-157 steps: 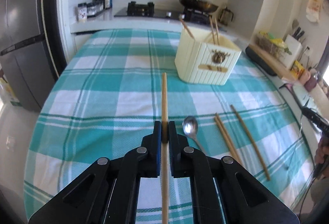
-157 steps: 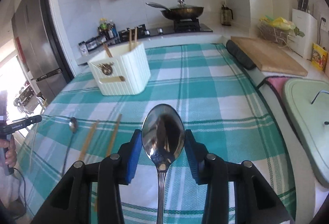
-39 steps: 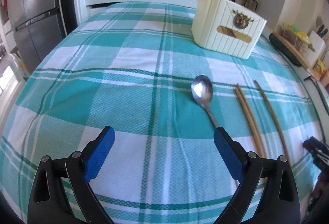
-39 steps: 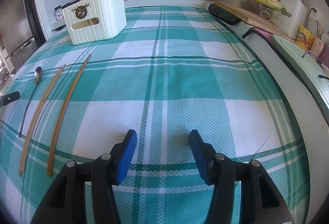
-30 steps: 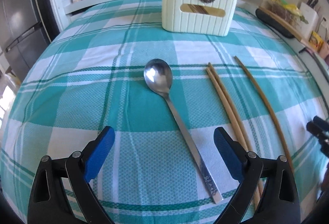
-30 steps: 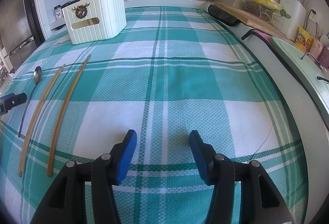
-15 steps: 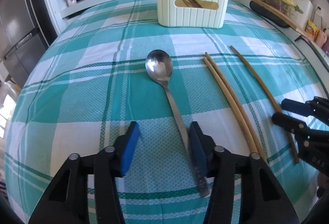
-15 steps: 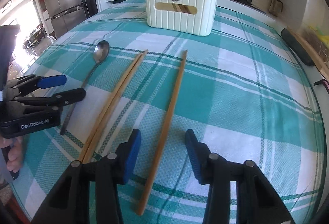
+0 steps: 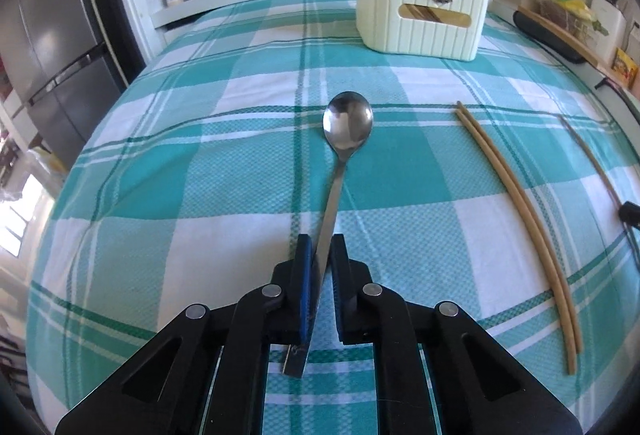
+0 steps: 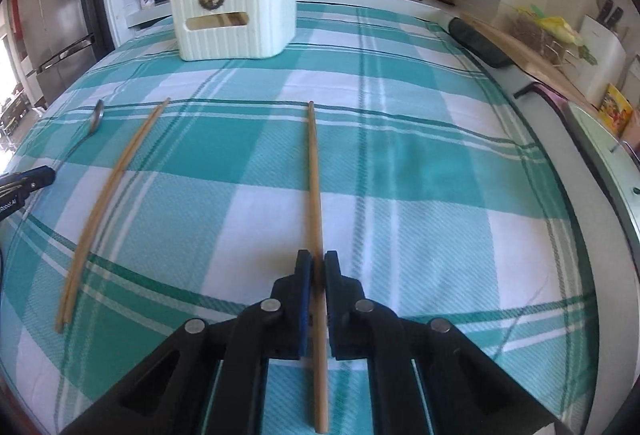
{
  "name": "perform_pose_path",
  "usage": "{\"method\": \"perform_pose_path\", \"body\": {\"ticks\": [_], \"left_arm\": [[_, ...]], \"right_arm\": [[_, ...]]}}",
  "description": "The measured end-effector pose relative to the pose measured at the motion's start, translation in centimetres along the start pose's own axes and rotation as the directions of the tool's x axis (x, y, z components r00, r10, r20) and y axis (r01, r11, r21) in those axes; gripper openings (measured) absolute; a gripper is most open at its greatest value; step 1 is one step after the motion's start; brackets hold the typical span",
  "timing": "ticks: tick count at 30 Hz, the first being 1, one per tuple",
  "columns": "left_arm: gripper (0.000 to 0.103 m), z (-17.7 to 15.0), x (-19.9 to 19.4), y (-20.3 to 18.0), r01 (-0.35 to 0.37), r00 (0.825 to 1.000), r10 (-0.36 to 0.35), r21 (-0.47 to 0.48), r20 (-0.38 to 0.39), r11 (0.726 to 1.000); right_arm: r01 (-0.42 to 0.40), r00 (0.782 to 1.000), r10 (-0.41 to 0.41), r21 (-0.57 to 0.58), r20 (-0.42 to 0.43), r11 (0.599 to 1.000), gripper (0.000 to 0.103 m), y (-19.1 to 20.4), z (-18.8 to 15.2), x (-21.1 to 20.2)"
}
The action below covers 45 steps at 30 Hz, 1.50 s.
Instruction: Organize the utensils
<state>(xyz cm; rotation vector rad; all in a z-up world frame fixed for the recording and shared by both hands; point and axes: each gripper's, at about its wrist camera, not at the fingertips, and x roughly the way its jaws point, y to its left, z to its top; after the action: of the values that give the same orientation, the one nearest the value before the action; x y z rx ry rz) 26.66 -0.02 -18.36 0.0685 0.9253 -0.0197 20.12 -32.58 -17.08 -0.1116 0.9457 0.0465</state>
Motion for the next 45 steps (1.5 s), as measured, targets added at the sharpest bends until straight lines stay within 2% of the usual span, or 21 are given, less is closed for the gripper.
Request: {"method": "perform_pose_path", "body": {"ticks": [4,5,6,8,9,10,18,27,35,41,45], "left_arm": [[0.018,0.2,0.2,0.6,0.017,1.0,-0.017,-0.015,-0.002,1.0],[0.032,0.3,0.2,0.6,0.005,1.0,-0.005,-0.012,0.0,1.0],[0.053,0.3,0.3,0.5,-0.007,1.0,0.007,-0.011,0.002,1.0],[0.074,0.5,0.6,0.6,0.002,1.0,-0.002,-0.02,-0.001,1.0],[0.075,0.5,0.8,0.7,0.019,1.0,-0.019,-0.029,-0.01,0.999],[0.076,0.6,1.0,0.8,0.028,0.999,-0.029,-0.035,-0.015,0.999],[0.101,0.9,1.9,1.4,0.002,0.998,-0.005,-0.057,-0.06,0.998],[0.103,1.7,2.5,1.8,0.038,0.992,-0.041,-0.027,-0.119,0.999],[0.102,3.1,3.3,1.5,0.087,0.981,-0.08,0.032,-0.179,0.996],[0.1,4.9,4.5,0.4,0.119,0.975,-0.103,0.071,-0.195,0.99],[0.093,6.6,5.5,-0.3,0.123,0.975,-0.105,0.082,-0.195,0.989]], "right_arm": [[0.048,0.999,-0.048,0.023,0.008,0.999,0.008,-1.5,-0.7,-0.6],[0.051,0.998,-0.052,0.032,0.019,0.998,0.008,-1.7,-0.7,-0.7],[0.046,0.999,-0.047,0.039,0.022,0.998,0.01,-1.8,-0.6,-0.7],[0.029,0.999,-0.03,0.051,0.019,0.998,0.031,-2.0,-0.5,-0.5],[0.022,0.999,-0.023,0.052,0.023,0.998,0.046,-2.0,-0.5,-0.4],[0.019,0.999,-0.02,0.05,0.028,0.999,0.048,-1.8,-0.5,-0.3],[-0.007,0.999,0.005,0.058,0.04,0.998,0.05,-1.9,-0.5,0.6],[-0.019,0.999,0.017,0.059,0.036,0.998,0.051,-2.0,-0.4,0.6],[-0.106,0.988,0.099,-0.048,-0.122,0.993,0.051,-2.8,1.5,1.4],[-0.13,0.979,0.115,-0.082,-0.166,0.988,0.051,-2.8,2.6,2.1],[-0.144,0.974,0.126,-0.082,-0.19,0.986,0.051,-3.0,3.4,2.5]]}}
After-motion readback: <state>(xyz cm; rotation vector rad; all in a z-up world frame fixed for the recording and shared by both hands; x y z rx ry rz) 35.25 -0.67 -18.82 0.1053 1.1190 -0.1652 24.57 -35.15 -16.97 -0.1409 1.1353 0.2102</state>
